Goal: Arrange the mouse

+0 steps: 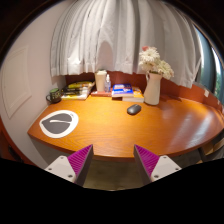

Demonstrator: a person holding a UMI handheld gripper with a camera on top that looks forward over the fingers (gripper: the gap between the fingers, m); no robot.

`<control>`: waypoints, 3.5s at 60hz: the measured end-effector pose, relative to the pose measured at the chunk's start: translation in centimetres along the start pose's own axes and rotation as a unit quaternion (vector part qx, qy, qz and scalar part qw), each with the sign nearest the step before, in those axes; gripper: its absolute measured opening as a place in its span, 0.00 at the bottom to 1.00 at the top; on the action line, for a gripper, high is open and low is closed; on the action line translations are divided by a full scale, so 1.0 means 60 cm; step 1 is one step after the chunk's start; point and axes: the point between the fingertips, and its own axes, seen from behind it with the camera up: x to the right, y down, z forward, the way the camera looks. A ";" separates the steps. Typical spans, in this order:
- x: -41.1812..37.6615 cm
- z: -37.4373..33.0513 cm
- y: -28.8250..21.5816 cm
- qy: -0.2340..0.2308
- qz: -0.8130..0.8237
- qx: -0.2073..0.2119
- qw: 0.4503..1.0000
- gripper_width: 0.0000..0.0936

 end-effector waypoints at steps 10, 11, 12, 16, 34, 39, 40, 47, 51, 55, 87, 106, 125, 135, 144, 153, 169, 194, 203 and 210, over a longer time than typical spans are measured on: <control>0.086 0.070 0.036 0.027 0.011 -0.036 0.999 0.86; 0.092 0.081 0.037 0.028 0.012 -0.038 0.999 0.86; 0.097 0.090 0.037 0.029 0.014 -0.040 0.999 0.86; 0.114 0.132 0.035 0.031 0.022 -0.046 0.998 0.86; 0.155 0.347 -0.053 0.018 0.019 -0.059 0.998 0.86; 0.162 0.399 -0.086 0.012 0.020 -0.062 0.998 0.86; 0.164 0.409 -0.093 0.011 0.020 -0.063 0.998 0.86; 0.171 0.469 -0.133 0.004 0.016 -0.067 0.998 0.86; 0.173 0.497 -0.151 -0.003 0.015 -0.072 0.997 0.86; 0.177 0.519 -0.164 -0.007 0.015 -0.076 0.997 0.85; 0.163 0.573 -0.189 -0.034 -0.008 -0.090 0.995 0.50; 0.162 0.552 -0.222 -0.006 0.007 -0.110 0.994 0.34; 0.031 0.321 -0.534 0.039 0.043 0.064 0.996 0.35; -0.159 0.236 -0.583 -0.001 0.041 0.106 0.993 0.35; -0.325 0.259 -0.482 -0.040 0.025 0.061 0.997 0.34; -0.433 0.323 -0.302 -0.052 0.006 -0.026 0.998 0.34; -0.482 0.381 -0.085 -0.035 0.004 -0.129 0.991 0.36; -0.492 0.371 -0.085 -0.051 0.018 -0.152 0.987 0.83; -0.474 0.318 -0.159 -0.070 0.005 -0.122 0.990 0.85; -0.441 0.254 -0.227 -0.086 0.014 -0.093 0.992 0.84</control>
